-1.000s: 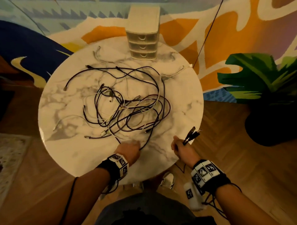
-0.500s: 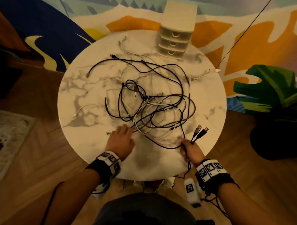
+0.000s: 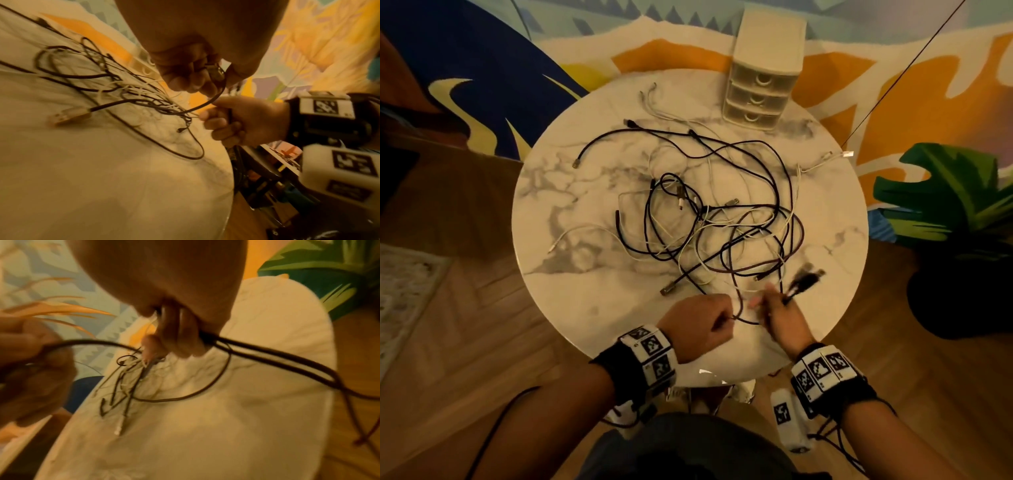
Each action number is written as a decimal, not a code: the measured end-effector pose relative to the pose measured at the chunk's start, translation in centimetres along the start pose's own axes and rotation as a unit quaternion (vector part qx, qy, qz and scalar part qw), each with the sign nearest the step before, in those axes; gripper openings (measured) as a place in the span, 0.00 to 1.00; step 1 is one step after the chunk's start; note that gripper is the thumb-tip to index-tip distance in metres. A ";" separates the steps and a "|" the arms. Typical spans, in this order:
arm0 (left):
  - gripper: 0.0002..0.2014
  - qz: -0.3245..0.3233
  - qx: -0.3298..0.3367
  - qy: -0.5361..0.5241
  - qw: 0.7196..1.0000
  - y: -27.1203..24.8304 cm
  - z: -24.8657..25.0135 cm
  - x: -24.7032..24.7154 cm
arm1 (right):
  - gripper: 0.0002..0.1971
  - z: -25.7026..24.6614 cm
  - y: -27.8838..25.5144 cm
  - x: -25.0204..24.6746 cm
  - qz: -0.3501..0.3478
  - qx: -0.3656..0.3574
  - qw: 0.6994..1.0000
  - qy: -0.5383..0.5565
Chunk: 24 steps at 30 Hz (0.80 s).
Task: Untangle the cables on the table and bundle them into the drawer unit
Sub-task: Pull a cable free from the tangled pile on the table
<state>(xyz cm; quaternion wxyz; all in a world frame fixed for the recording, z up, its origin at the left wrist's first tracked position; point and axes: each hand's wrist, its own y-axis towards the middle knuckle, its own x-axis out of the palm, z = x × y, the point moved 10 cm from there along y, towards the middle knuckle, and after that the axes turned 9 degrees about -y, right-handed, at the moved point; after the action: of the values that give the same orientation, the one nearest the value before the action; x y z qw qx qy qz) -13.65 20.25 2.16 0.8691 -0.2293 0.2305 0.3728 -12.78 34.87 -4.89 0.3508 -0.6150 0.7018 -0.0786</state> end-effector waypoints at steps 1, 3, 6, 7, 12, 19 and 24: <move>0.06 -0.006 0.025 -0.003 1.000 0.2 1.1 0.3 | 0.25 -0.8 -0.4 1.9 -0.063 0.007 0.998 0.011; 0.06 -0.034 0.049 0.011 0.998 0.4 1.9 1.5 | 0.24 -2.0 -0.8 3.8 -0.122 0.015 0.992 0.027; 0.09 -0.041 -0.006 -0.006 0.999 1.0 -0.9 1.7 | 0.20 -3.8 -0.7 3.1 -0.084 -0.025 0.995 0.051; 0.11 -0.022 -0.041 -0.047 0.998 1.3 -2.2 1.1 | 0.20 -4.7 -0.8 2.9 -0.069 -0.057 0.995 0.031; 0.12 0.056 -0.131 -0.286 0.947 4.4 -3.8 -3.7 | 0.23 -5.9 -2.9 6.2 -0.114 -0.164 0.974 -0.108; 0.08 0.133 -0.191 -0.523 0.820 6.3 -3.3 -6.2 | 0.19 -6.6 -2.7 7.6 -0.124 -0.214 0.960 -0.132; 0.05 0.085 -0.097 -0.104 0.986 4.5 -1.2 -4.8 | 0.20 -3.6 0.2 4.3 -0.072 -0.023 0.992 0.096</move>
<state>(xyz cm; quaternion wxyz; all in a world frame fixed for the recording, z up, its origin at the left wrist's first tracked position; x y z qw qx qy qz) -20.29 19.73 2.91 0.8271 -0.2524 0.1199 0.4877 -15.01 29.80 -4.00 0.2608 -0.6615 0.6878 -0.1463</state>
